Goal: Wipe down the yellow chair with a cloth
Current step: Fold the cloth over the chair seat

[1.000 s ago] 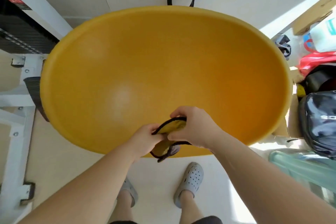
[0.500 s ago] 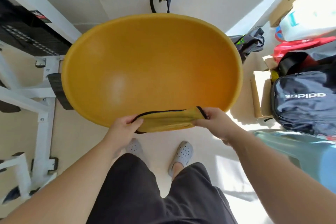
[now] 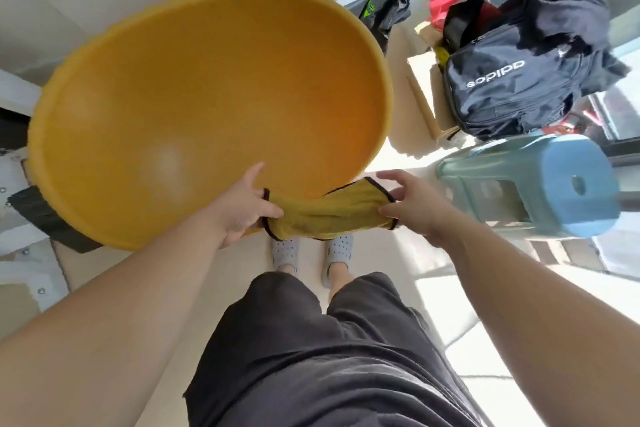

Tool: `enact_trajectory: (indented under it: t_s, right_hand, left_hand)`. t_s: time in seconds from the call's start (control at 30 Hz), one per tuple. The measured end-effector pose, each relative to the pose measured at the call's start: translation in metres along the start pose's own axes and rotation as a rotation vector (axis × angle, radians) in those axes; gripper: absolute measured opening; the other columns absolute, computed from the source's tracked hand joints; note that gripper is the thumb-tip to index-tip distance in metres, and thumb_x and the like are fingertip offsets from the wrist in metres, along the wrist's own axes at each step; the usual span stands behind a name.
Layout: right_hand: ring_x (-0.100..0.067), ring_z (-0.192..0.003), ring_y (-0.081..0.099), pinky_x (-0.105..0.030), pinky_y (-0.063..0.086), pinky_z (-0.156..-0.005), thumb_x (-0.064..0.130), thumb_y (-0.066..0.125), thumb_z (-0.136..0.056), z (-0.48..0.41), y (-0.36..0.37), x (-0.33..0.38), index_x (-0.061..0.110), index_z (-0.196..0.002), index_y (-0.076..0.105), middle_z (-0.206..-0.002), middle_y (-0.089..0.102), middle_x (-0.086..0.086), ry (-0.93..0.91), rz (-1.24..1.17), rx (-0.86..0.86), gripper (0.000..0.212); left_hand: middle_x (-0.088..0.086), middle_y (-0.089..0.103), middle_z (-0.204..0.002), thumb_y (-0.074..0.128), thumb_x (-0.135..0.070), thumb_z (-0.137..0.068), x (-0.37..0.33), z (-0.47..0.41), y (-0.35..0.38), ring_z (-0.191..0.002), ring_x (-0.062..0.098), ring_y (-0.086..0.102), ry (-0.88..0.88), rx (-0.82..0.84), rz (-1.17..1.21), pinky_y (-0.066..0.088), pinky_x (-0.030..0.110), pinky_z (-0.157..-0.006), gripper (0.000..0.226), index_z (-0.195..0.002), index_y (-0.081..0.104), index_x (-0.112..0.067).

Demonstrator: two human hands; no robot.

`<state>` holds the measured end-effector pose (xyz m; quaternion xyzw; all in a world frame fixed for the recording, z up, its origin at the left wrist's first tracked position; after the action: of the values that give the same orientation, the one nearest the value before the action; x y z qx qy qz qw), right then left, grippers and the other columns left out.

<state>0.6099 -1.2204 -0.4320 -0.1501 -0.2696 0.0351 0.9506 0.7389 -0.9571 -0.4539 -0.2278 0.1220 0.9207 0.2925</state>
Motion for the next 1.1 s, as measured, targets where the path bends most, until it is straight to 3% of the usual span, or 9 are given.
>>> enact_trajectory:
  t_s: [0.13,0.23,0.4,0.5,0.67,0.8,0.93,1.03,1.1]
  right_hand:
    - [-0.032,-0.097,0.068,-0.044,0.063,-0.078,0.008,0.069,-0.092,0.026,-0.016,-0.014,0.031,-0.102,0.068,-0.107,0.066,-0.011,-0.067,-0.181,-0.246,0.026]
    - [-0.027,-0.096,0.068,-0.036,0.062,-0.078,0.007,0.067,-0.093,0.044,-0.027,-0.029,0.03,-0.087,0.073,-0.1,0.068,-0.005,-0.124,-0.269,-0.369,0.024]
    - [-0.021,-0.09,0.067,-0.031,0.059,-0.077,0.015,0.082,-0.083,0.067,-0.061,-0.063,0.032,-0.087,0.074,-0.095,0.066,0.0,-0.127,-0.345,-0.466,0.019]
    - [-0.009,-0.081,0.061,-0.018,0.044,-0.067,0.023,0.089,-0.073,0.072,-0.087,-0.088,0.029,-0.104,0.07,-0.09,0.064,0.009,-0.112,-0.094,-0.447,0.036]
    - [-0.017,-0.065,0.053,-0.027,0.034,-0.056,0.026,0.079,-0.08,0.06,-0.147,-0.154,0.025,-0.078,0.077,-0.063,0.058,0.007,-0.048,0.103,-0.512,0.003]
    - [-0.018,-0.071,0.051,-0.033,0.038,-0.067,0.03,0.08,-0.07,0.067,-0.207,-0.211,0.008,-0.082,0.076,-0.072,0.059,-0.005,-0.035,-0.437,-0.452,0.026]
    - [-0.025,-0.082,0.061,-0.043,0.053,-0.083,0.019,0.073,-0.076,0.086,-0.262,-0.246,-0.006,-0.1,0.07,-0.086,0.063,-0.013,-0.129,-0.84,-0.393,0.034]
    - [-0.022,-0.073,0.059,-0.035,0.053,-0.068,0.017,0.071,-0.085,0.095,-0.298,-0.269,0.011,-0.089,0.072,-0.08,0.061,-0.008,-0.093,-0.948,-0.544,0.007]
    - [-0.018,-0.073,0.06,-0.027,0.053,-0.062,0.015,0.07,-0.091,0.098,-0.317,-0.282,0.017,-0.084,0.071,-0.08,0.064,-0.005,-0.058,-0.91,-0.673,0.007]
  left_hand:
    - [0.011,0.069,-0.103,0.074,0.015,-0.08,-0.022,0.013,0.019,-0.094,0.028,0.067,0.126,0.098,-0.188,0.057,0.031,-0.074,0.047,-0.113,0.065,-0.017]
    - [-0.003,0.067,-0.097,0.085,0.004,-0.073,-0.04,0.017,0.044,-0.086,0.015,0.065,0.226,0.093,-0.587,0.052,0.021,-0.072,0.04,-0.102,0.071,-0.02]
    - [-0.004,0.059,-0.104,0.079,-0.005,-0.078,-0.071,0.008,0.103,-0.098,0.02,0.055,0.509,-0.078,-1.126,0.042,0.027,-0.084,0.031,-0.104,0.074,-0.02]
    - [0.001,0.06,-0.098,0.073,-0.015,-0.088,-0.089,0.001,0.148,-0.099,0.024,0.057,0.643,-0.102,-1.251,0.04,0.027,-0.075,0.008,-0.088,0.075,-0.023]
    - [-0.017,0.053,-0.117,0.068,-0.022,-0.094,-0.103,-0.014,0.231,-0.108,0.0,0.048,0.612,-0.036,-1.127,0.04,0.03,-0.096,0.016,-0.089,0.077,-0.01]
    - [0.0,0.06,-0.084,0.058,-0.021,-0.098,-0.106,-0.014,0.304,-0.083,0.015,0.055,0.428,-0.061,-0.684,0.045,0.029,-0.074,0.023,-0.088,0.066,-0.002]
    - [0.01,0.065,-0.105,0.056,-0.017,-0.1,-0.103,-0.016,0.375,-0.101,0.025,0.062,0.301,-0.069,-0.281,0.053,0.039,-0.09,0.015,-0.106,0.065,-0.006]
    - [0.019,0.069,-0.11,0.054,-0.018,-0.103,-0.101,-0.021,0.426,-0.099,0.035,0.068,0.239,-0.026,-0.228,0.06,0.052,-0.086,0.02,-0.113,0.063,-0.003]
    - [0.015,0.069,-0.101,0.052,-0.02,-0.105,-0.102,-0.024,0.458,-0.087,0.031,0.07,0.228,-0.019,-0.263,0.061,0.046,-0.073,0.019,-0.111,0.064,-0.007]
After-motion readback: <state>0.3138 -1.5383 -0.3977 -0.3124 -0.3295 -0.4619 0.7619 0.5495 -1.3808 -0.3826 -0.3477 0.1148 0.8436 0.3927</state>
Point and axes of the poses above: each hand's wrist, its own z-axis away from the middle knuckle, its own y-axis out of the palm, x = y × z, the point moved 4 cm from there along -z, towards the middle knuckle
